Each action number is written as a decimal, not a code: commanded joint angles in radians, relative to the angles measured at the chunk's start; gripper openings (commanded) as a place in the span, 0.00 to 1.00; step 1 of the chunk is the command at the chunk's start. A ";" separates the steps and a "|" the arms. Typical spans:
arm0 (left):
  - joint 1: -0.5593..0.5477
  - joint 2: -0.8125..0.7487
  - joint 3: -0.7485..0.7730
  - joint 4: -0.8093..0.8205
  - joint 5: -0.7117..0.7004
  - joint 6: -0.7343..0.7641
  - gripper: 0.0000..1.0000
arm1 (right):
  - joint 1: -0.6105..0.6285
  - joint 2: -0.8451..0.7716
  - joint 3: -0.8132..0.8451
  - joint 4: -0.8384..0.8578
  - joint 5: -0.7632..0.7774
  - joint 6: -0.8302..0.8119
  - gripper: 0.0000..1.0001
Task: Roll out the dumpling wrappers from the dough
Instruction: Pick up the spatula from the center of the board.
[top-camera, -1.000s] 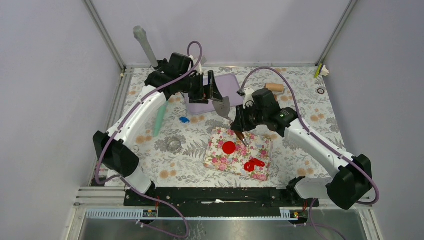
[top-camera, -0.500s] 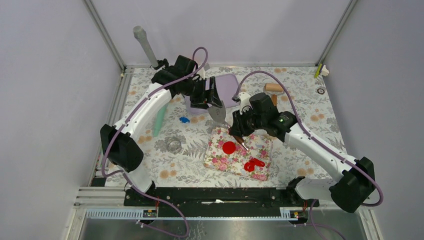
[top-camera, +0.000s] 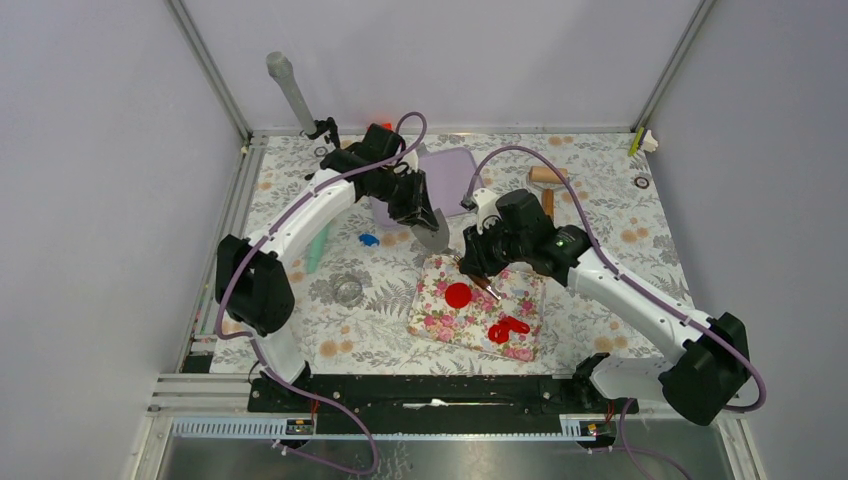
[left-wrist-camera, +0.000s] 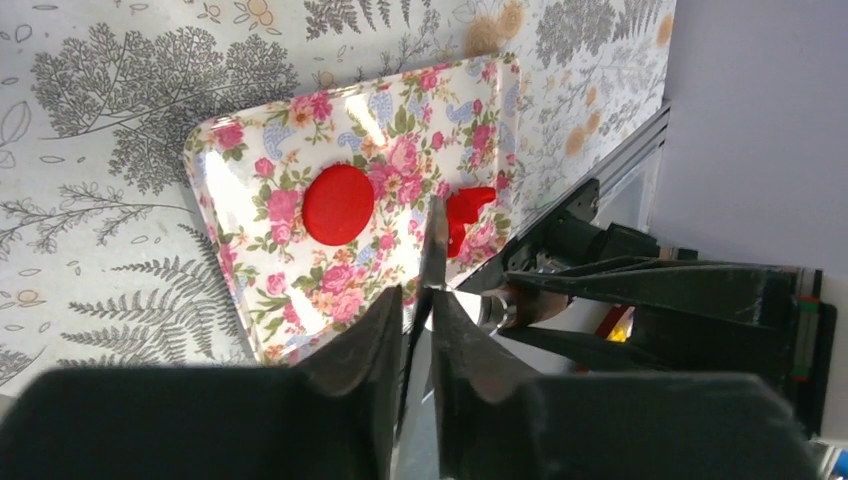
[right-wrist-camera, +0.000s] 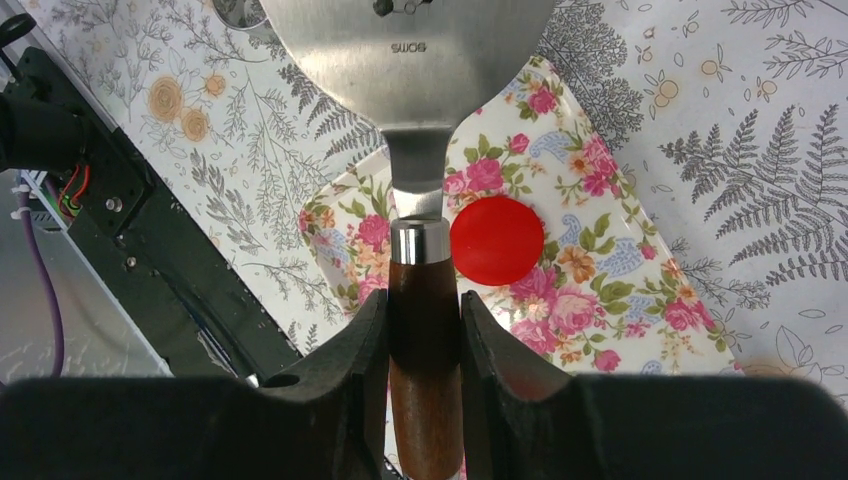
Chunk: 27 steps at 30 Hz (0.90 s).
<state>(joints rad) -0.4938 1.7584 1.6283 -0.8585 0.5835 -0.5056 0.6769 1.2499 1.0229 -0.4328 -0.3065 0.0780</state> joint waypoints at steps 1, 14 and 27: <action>0.000 -0.021 -0.024 0.078 0.027 -0.025 0.03 | 0.009 -0.025 -0.004 0.037 0.012 -0.035 0.00; 0.080 -0.154 -0.075 0.182 0.027 -0.046 0.00 | 0.007 -0.112 0.011 -0.018 0.117 0.009 0.81; 0.174 -0.330 -0.243 0.433 0.114 -0.064 0.00 | -0.484 -0.236 -0.063 0.275 -0.484 0.436 0.95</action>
<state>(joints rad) -0.3424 1.4544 1.3899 -0.5758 0.5930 -0.5522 0.3565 1.0145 1.0115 -0.3683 -0.4438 0.2928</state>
